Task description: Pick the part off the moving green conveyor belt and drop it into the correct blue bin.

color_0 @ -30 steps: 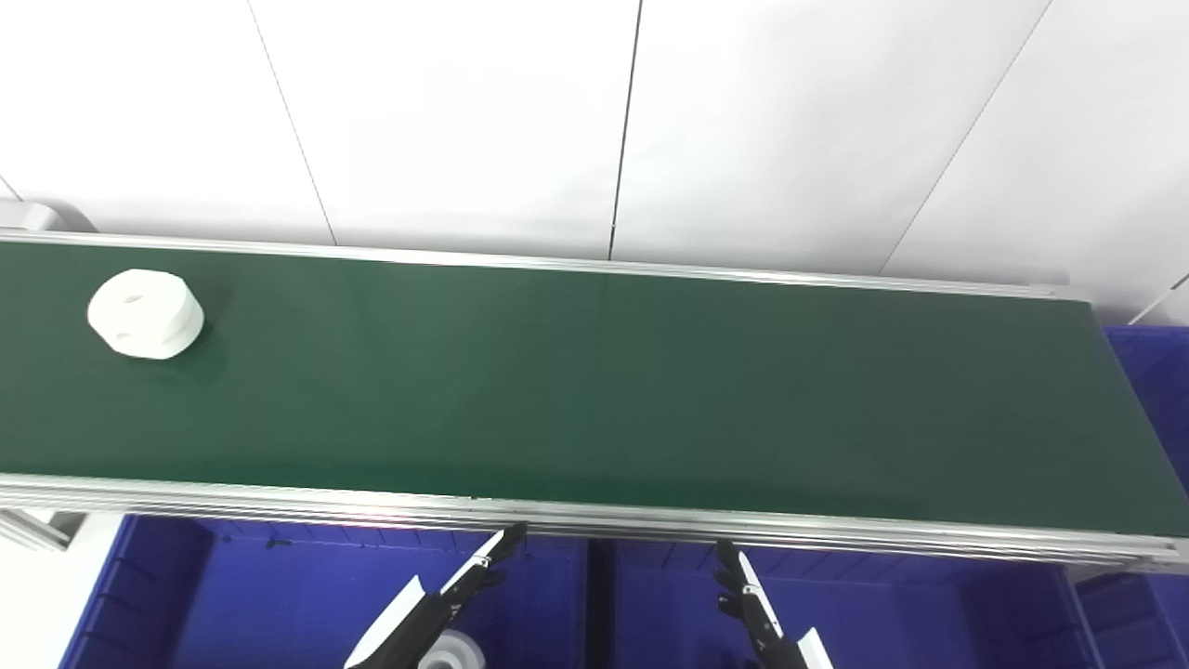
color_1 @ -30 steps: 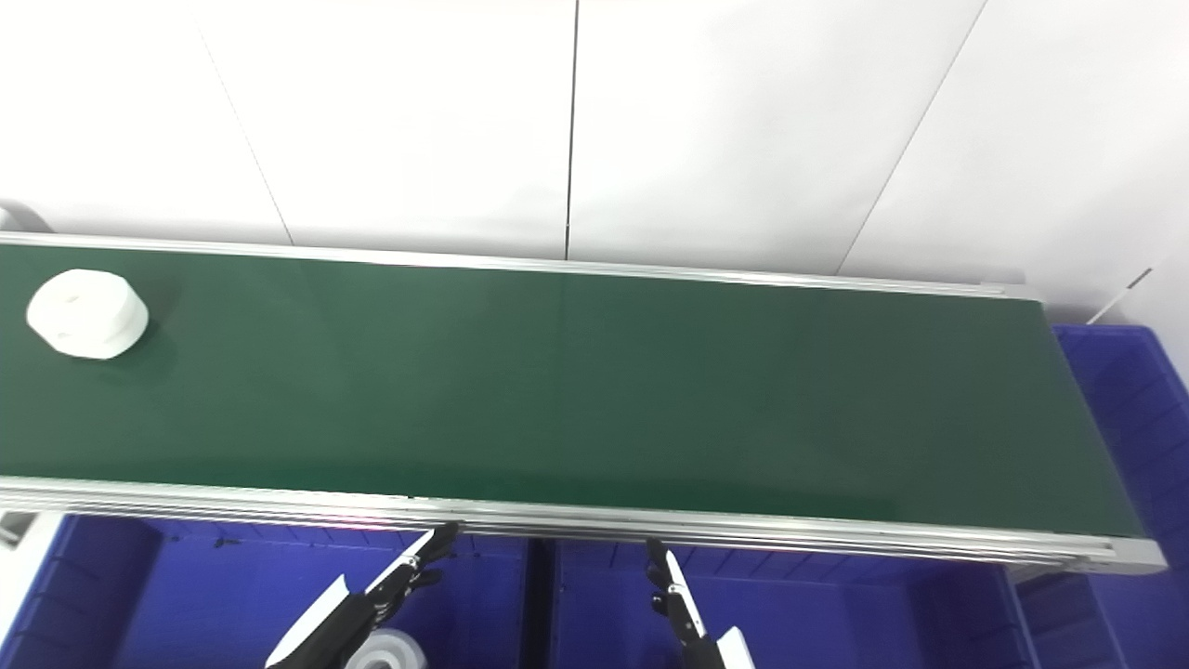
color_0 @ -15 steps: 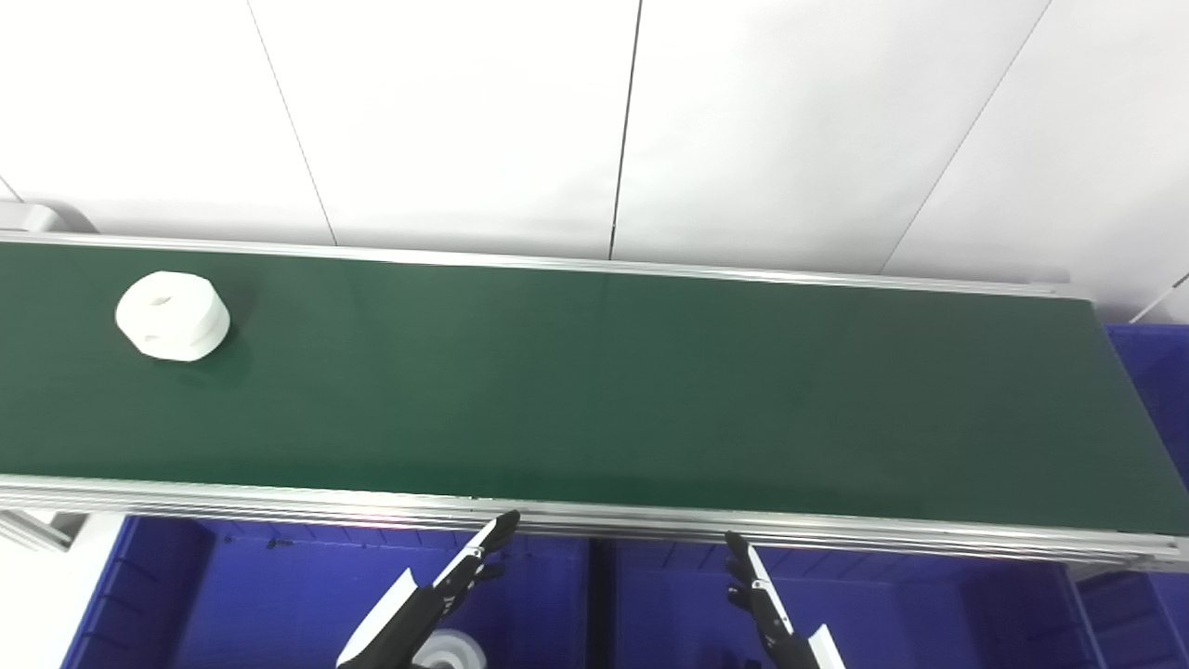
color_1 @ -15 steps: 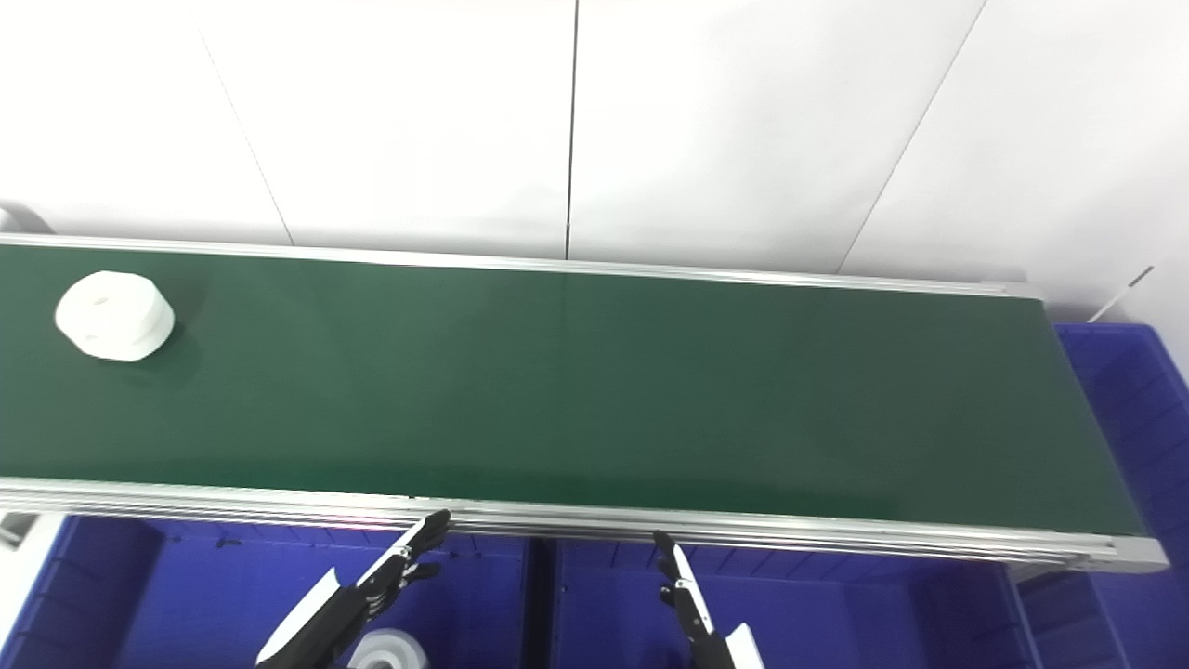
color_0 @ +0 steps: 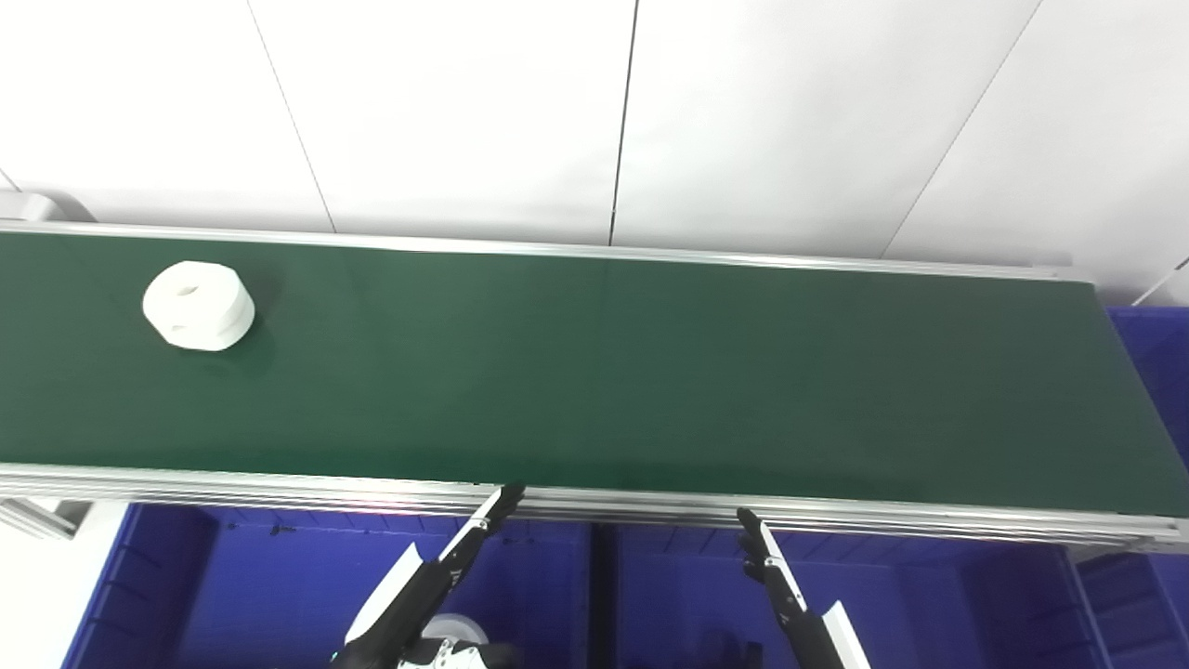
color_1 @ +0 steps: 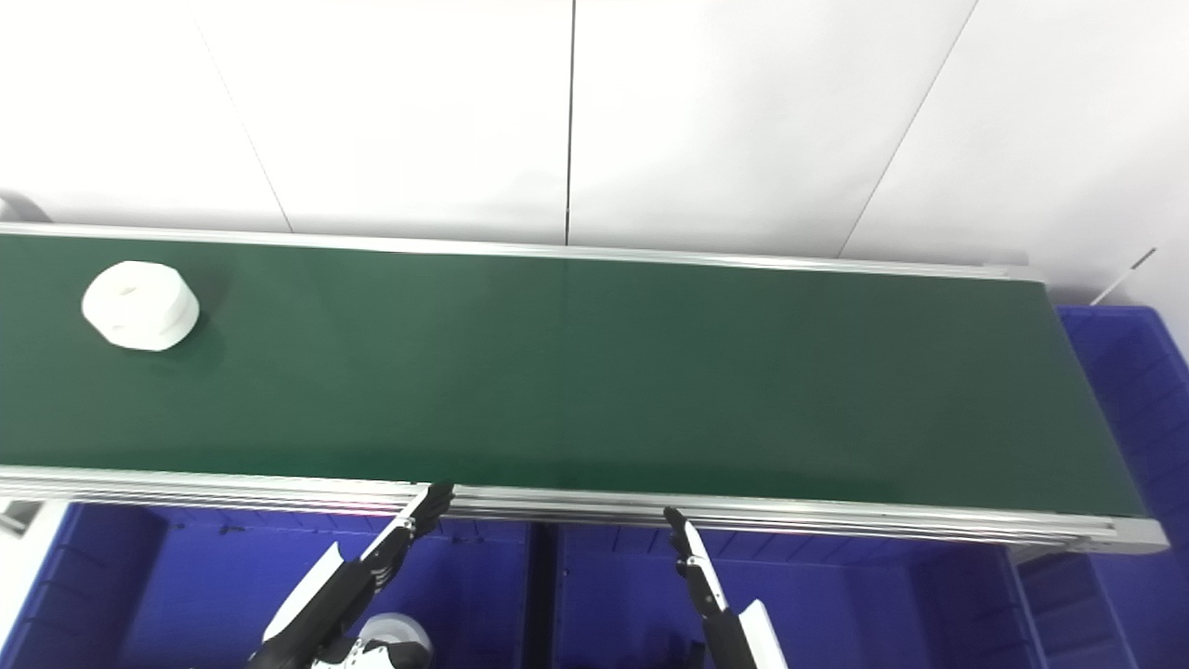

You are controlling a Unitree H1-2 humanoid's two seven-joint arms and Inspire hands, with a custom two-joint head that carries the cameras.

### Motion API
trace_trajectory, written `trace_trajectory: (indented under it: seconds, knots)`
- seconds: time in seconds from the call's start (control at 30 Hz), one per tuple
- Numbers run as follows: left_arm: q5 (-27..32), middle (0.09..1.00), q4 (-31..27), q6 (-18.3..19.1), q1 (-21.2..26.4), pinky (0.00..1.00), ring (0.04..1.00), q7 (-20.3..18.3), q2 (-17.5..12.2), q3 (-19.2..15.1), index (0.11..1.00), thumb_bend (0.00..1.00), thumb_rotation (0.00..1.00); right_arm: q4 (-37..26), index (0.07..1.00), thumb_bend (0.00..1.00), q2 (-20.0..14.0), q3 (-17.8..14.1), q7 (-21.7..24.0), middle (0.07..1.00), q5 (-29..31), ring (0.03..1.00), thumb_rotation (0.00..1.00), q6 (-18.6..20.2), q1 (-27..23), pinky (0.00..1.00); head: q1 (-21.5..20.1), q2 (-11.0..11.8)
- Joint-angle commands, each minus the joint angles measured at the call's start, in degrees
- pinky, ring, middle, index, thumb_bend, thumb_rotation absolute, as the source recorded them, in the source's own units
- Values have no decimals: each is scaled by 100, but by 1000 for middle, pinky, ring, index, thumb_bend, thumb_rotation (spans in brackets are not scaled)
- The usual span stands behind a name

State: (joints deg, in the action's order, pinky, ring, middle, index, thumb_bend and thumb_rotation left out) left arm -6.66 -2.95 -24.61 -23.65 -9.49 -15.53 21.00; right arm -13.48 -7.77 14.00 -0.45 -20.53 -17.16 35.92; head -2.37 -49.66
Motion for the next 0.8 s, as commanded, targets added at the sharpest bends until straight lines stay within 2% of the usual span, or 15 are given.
trace_trajectory:
  seconds: [0.0,0.1,0.3,0.47,0.6,0.77]
  knots:
    - [12,1000,-160,-141,-33,995,1000,-57,8,-25,1000,698,740,-220,1000,806,-8,-10,62,1000,67,960,555,19,-2,895,24,8]
    - [21,1000,-161,-119,-42,993,1000,-111,42,-55,1000,684,732,-228,1000,808,-17,-15,77,999,102,962,535,34,-5,904,38,24]
    - [-78,1000,-235,-83,-50,989,1000,-133,87,-106,1000,659,763,-297,1000,805,-1,-18,129,1000,303,961,508,95,-22,915,108,-100]
    - [-80,1000,-252,4,-30,991,1000,-145,126,-124,1000,657,761,-309,1000,797,-21,-50,177,1000,212,961,544,170,-86,912,186,-125]
    - [-104,1000,-344,130,-14,970,1000,-165,173,-139,1000,668,776,-378,1000,776,-25,-85,213,998,206,963,563,233,-117,923,449,-228]
    - [-71,1000,-477,316,-9,970,1000,-253,206,-142,1000,654,785,-532,1000,753,31,-166,228,996,97,952,662,458,-96,891,591,-335]
